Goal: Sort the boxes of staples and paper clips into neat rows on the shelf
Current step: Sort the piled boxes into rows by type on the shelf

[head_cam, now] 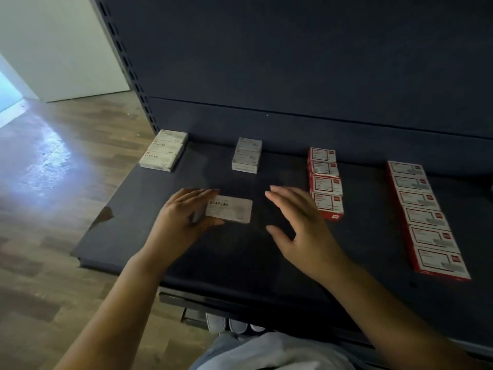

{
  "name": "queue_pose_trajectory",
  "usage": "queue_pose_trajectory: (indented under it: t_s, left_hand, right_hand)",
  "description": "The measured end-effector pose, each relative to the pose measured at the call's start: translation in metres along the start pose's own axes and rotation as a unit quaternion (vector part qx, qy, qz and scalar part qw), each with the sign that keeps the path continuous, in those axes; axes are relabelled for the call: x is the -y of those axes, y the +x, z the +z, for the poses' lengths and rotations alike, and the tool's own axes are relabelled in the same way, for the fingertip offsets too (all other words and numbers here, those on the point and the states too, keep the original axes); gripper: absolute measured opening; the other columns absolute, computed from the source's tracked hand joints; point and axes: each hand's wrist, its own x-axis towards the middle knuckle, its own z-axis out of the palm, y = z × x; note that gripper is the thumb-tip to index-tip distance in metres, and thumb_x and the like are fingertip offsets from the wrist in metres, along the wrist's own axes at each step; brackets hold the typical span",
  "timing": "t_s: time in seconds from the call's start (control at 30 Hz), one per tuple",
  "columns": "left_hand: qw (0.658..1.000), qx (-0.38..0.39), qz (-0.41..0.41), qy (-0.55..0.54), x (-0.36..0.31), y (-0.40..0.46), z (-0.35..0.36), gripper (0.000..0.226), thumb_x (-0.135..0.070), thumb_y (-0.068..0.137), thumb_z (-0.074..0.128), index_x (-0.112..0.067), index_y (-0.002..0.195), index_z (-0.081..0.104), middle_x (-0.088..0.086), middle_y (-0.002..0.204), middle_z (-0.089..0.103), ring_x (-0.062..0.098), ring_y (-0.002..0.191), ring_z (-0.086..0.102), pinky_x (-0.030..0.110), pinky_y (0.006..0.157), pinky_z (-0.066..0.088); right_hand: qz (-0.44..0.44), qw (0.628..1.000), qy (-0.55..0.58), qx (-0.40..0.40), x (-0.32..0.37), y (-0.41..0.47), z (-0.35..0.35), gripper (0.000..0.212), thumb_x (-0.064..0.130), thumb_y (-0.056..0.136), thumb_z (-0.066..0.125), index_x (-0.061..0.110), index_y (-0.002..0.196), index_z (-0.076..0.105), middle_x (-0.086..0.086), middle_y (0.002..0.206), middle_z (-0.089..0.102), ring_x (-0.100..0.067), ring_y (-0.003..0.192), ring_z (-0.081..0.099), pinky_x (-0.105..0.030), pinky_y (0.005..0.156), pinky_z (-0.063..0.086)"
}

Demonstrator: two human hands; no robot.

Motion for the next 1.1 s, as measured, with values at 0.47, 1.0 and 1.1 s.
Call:
queue_pose_trajectory:
  t_s: [0.47, 1.0, 1.1]
  left_hand:
    - [0.966, 0.012, -0.256, 0.045, 0.111, -0.012, -0.054, 0.052, -0.022, 0.088, 0.062, -0.015, 0.137, 0.045, 0.012, 0.145, 0.039, 0.026, 0.135, 0.034, 0.037, 0.106, 0.028]
    - [0.973, 0.046, -0.224, 0.018, 0.133, 0.014, -0.047, 0.051, -0.005, 0.095, 0.047, -0.008, 0.143, 0.032, 0.009, 0.149, 0.028, 0.017, 0.14, 0.019, 0.02, 0.106, 0.014]
    - [0.97, 0.045, -0.237, 0.021, 0.137, 0.016, -0.045, 0.051, -0.006, 0.095, 0.046, -0.012, 0.144, 0.033, 0.007, 0.149, 0.031, 0.022, 0.139, 0.026, 0.019, 0.104, 0.016]
  right_hand:
    - [-0.04, 0.998, 0.004, 0.056, 0.027, 0.04, 0.046, 0.044, 0.027, 0.08, 0.046, 0.009, 0.116, 0.061, -0.007, 0.123, 0.057, -0.016, 0.117, 0.039, -0.035, 0.096, 0.039]
    - [-0.003, 0.999, 0.008, 0.051, 0.013, 0.032, 0.048, 0.038, 0.014, 0.073, 0.062, 0.009, 0.11, 0.065, -0.006, 0.12, 0.058, -0.012, 0.114, 0.04, -0.033, 0.095, 0.036]
    - [0.001, 0.999, 0.006, 0.049, 0.013, 0.03, 0.049, 0.037, 0.015, 0.073, 0.062, 0.009, 0.11, 0.065, -0.007, 0.12, 0.059, -0.013, 0.114, 0.04, -0.032, 0.095, 0.034]
